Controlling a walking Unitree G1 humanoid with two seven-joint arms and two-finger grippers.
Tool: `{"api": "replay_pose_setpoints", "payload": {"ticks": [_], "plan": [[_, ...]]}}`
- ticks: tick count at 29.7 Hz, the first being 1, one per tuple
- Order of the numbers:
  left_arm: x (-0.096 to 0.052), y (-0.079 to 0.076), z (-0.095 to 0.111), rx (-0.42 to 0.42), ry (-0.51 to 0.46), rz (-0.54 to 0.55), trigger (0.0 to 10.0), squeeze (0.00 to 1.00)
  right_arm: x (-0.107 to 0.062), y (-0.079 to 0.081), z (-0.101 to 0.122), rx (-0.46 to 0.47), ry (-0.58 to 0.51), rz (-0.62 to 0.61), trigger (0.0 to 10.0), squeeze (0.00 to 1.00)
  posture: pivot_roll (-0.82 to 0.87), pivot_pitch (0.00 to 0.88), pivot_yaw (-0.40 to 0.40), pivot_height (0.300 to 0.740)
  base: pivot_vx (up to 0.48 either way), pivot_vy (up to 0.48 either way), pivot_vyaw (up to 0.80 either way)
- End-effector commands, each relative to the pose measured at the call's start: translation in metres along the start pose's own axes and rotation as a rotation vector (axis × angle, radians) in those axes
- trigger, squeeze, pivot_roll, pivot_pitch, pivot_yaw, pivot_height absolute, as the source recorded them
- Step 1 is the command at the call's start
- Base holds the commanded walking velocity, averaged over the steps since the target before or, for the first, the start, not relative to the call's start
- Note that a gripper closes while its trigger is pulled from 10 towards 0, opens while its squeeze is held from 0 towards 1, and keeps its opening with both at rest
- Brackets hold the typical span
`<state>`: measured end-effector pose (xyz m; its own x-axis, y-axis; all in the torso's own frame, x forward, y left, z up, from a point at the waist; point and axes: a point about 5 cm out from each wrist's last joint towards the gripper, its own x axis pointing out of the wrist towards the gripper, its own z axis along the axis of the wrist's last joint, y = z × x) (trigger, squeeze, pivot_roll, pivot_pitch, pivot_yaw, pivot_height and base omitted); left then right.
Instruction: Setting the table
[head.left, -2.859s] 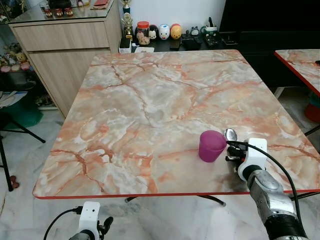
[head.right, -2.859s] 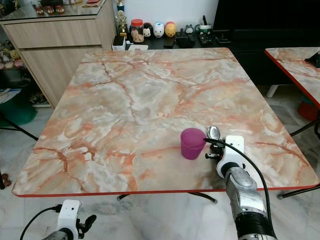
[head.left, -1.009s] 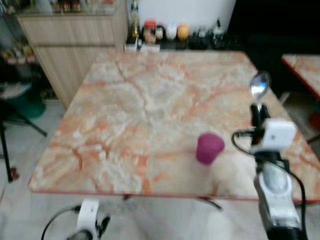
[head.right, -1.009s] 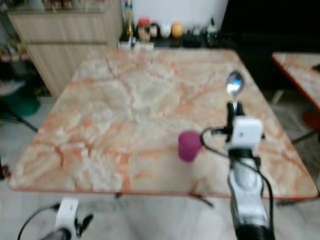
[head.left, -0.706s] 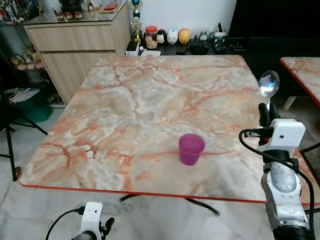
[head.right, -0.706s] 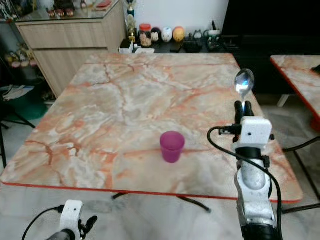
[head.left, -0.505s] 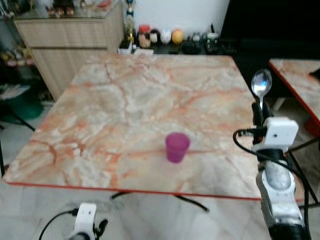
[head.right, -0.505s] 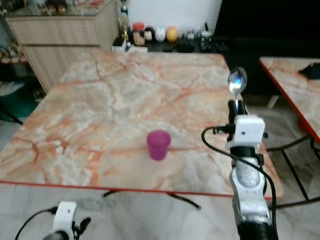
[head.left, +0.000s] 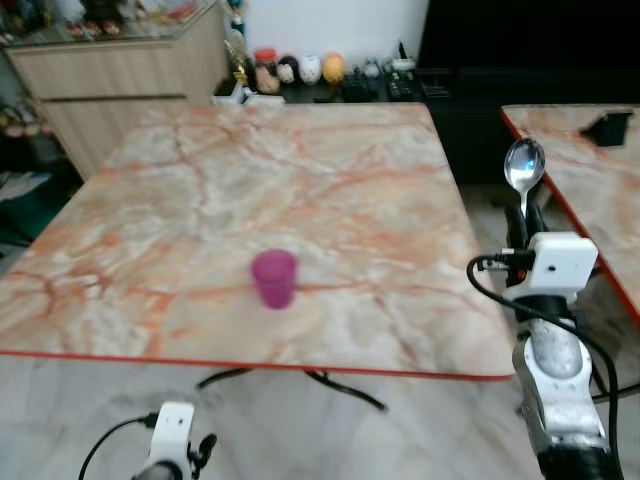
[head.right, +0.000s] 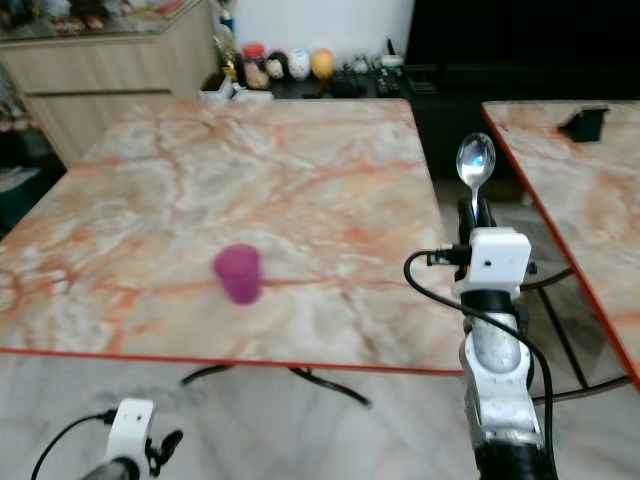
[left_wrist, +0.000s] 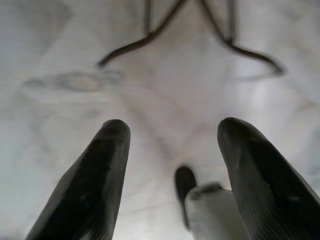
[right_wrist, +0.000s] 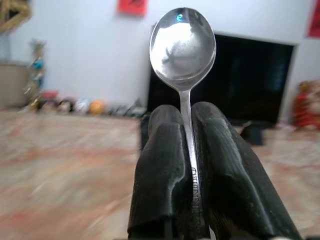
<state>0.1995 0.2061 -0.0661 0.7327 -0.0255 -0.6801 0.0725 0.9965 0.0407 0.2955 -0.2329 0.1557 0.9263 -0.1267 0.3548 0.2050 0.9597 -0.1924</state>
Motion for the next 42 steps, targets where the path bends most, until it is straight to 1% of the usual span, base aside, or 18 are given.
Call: {"api": "replay_pose_setpoints", "payload": {"ticks": [1,15,19,42], "plan": [[-0.002,0.011,-0.0004,0.018,0.007,0.022,10.0,0.0,0.0042,0.0052,0.0078,0.017,-0.032,0.009,10.0,0.0,0.0,0.0,0.028,0.74,0.0,-0.307,0.0],[-0.0009,0.0092,0.0017,0.024,0.003,0.014,10.0,0.0,0.0044,0.0052,0.0075,0.023,-0.028,0.005,10.0,0.0,-0.01,0.0,0.032,0.74,0.0,-0.311,0.0],[-0.001,0.0092,0.0015,0.023,0.003,0.015,10.0,0.0,0.0047,0.0074,0.0071,0.026,-0.027,0.008,10.0,0.0,0.0,0.0,0.03,0.74,0.0,-0.309,0.0],[-0.0011,0.0092,0.0014,0.024,0.002,0.013,10.0,0.0,0.0064,0.0057,0.0083,0.028,-0.033,0.003,10.0,0.0,0.0,0.0,0.029,0.74,0.0,-0.311,0.0]]}}
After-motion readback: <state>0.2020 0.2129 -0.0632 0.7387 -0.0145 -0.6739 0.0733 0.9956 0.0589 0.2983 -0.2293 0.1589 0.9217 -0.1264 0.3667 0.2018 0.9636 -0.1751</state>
